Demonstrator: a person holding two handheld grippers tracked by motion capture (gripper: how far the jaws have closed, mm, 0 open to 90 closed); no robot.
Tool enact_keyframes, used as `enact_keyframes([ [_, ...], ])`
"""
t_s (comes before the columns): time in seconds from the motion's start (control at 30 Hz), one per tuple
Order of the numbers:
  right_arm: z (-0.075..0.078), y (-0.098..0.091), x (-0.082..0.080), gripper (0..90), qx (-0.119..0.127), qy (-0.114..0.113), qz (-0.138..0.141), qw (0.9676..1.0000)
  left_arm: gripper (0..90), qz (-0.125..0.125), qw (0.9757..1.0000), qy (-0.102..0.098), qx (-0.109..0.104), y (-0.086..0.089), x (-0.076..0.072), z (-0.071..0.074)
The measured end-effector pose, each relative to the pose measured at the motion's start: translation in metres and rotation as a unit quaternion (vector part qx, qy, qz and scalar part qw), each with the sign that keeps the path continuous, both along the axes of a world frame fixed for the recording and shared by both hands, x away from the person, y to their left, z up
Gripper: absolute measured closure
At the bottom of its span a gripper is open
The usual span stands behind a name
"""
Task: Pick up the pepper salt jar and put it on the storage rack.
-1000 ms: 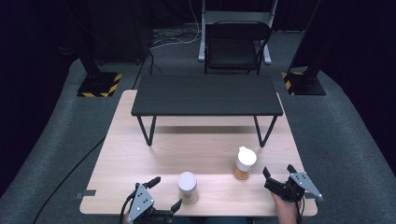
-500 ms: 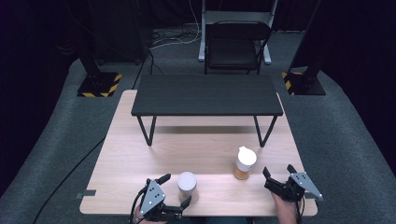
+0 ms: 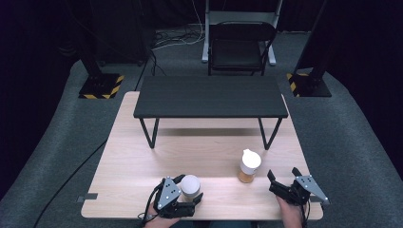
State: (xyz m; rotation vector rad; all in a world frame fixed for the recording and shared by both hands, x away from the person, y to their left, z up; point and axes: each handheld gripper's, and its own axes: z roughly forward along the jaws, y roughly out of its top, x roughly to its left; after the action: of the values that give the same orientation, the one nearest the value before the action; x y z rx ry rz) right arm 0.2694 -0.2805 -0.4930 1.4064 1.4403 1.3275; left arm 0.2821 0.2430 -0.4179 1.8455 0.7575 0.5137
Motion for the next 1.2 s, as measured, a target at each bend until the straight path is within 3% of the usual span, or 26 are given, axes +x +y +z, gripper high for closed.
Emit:
enact_keyframes([
  [0.13,0.000,0.000,0.000,0.0,-0.001,-0.001,0.000,1.0000,32.9,-0.003,1.0000,-0.005,0.007,-0.001,0.000,-0.002],
  [0.57,0.000,0.000,0.000,0.0,0.003,-0.001,-0.001,1.0000,33.3,0.004,0.9998,0.002,0.018,-0.006,-0.001,0.006],
  [0.73,0.000,0.000,0.000,0.0,0.003,-0.001,-0.001,1.0000,33.3,0.003,0.9999,0.004,0.012,-0.005,-0.002,0.011],
  [1.0,0.000,0.000,-0.001,0.0,0.003,-0.001,-0.001,1.0000,33.3,-0.007,0.9999,0.001,0.008,-0.003,0.000,0.037],
  [1.1,0.000,0.000,-0.001,0.0,0.003,0.000,-0.002,1.0000,33.3,-0.008,0.9998,0.010,-0.012,0.002,0.005,0.050],
  [1.2,0.000,0.000,-0.001,0.0,0.003,0.000,-0.002,1.0000,33.3,-0.007,0.9999,0.006,-0.012,0.001,0.004,0.057],
])
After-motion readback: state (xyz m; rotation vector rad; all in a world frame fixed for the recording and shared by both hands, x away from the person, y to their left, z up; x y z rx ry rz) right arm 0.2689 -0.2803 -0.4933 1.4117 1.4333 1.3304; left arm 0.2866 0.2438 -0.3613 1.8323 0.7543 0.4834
